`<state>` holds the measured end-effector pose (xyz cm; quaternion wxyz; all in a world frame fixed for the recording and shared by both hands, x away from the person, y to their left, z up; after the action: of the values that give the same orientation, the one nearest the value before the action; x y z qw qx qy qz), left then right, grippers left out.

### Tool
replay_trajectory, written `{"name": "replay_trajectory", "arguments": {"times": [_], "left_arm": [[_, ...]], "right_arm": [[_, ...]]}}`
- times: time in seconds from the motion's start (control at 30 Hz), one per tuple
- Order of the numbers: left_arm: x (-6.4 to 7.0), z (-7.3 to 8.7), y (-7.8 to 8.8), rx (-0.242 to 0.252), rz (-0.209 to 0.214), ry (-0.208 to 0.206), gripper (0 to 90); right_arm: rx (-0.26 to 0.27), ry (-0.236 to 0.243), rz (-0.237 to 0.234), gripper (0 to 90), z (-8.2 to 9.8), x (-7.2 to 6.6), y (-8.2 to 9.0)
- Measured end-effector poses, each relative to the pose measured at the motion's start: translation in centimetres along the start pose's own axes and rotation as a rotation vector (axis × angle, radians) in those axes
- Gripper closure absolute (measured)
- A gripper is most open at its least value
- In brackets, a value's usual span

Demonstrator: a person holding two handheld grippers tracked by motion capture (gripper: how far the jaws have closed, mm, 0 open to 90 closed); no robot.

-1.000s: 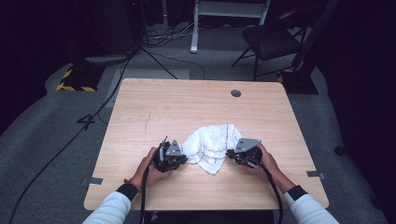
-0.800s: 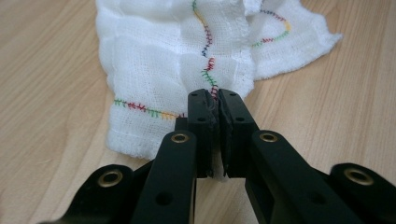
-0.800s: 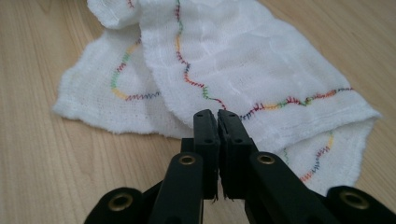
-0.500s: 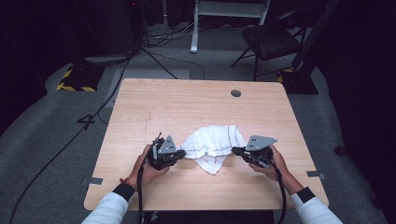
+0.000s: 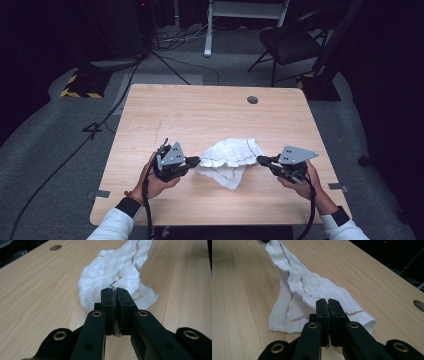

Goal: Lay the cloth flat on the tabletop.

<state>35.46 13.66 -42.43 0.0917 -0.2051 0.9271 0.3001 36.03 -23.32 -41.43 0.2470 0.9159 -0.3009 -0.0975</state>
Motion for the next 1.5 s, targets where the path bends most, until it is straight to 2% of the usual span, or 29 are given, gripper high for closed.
{"name": "replay_trajectory", "arguments": {"times": [0.17,0.2,0.23,0.37,0.4,0.57,0.63,0.7,0.77,1.03,1.07,1.2,1.3,1.5], "left_arm": [[0.1,-1.4,1.3,0.036,-0.017,-0.024,85.1],[0.1,-1.4,1.3,0.036,-0.017,-0.024,85.1],[0.0,-2.1,1.8,0.061,-0.016,-0.03,85.1],[0.0,-3.1,2.6,0.077,-0.025,-0.054,85.1],[0.0,-3.9,3.1,0.091,-0.023,-0.067,85.1],[0.2,-5.6,4.3,0.094,-0.032,-0.123,85.2],[0.2,-5.9,4.5,0.096,-0.03,-0.132,85.1],[0.4,-6.7,5.0,0.096,-0.032,-0.164,85.1],[0.4,-6.9,5.1,0.095,-0.03,-0.17,85.1],[-0.2,-6.5,4.4,0.091,-0.033,-0.148,85.1],[-0.5,-6.3,4.0,0.085,-0.035,-0.139,85.1],[-1.1,-6.0,3.2,0.071,-0.032,-0.129,85.1],[-2.1,-5.5,2.0,0.07,-0.025,-0.093,85.0],[-3.4,-4.8,0.2,0.04,-0.027,-0.071,85.0]], "right_arm": [[0.047,0.0,0.008,87.9,-0.7,-0.8,2.1],[0.055,0.005,0.013,87.9,-0.9,-1.0,2.6],[0.063,0.013,0.016,87.9,-1.1,-1.3,3.1],[0.101,0.032,0.022,87.9,-2.0,-2.1,5.1],[0.108,0.043,0.028,87.9,-2.3,-2.3,5.6],[0.139,0.075,0.052,87.9,-3.7,-3.2,8.0],[0.152,0.086,0.06,87.9,-4.2,-3.6,8.9],[0.165,0.093,0.066,88.0,-4.5,-4.1,9.7],[0.171,0.095,0.07,87.9,-4.7,-4.3,10.2],[0.154,0.08,0.076,87.9,-4.4,-3.9,9.4],[0.153,0.076,0.079,87.9,-4.3,-3.7,9.2],[0.146,0.045,0.09,87.9,-3.8,-2.5,8.3],[0.133,0.033,0.105,87.9,-3.6,-1.6,7.5],[0.112,-0.016,0.135,87.9,-3.2,0.8,5.7]]}}
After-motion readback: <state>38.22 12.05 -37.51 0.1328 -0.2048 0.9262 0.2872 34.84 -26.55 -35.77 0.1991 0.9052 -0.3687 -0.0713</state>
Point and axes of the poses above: each handheld gripper's, and its own axes: y roughly backward along the jaws, z roughly out of its underside, x roughly to its right, the point moved 1 cm from there along -y, roughly forward along the jaws, and after that the axes turned 15 degrees about -y, right-handed, at the moved point
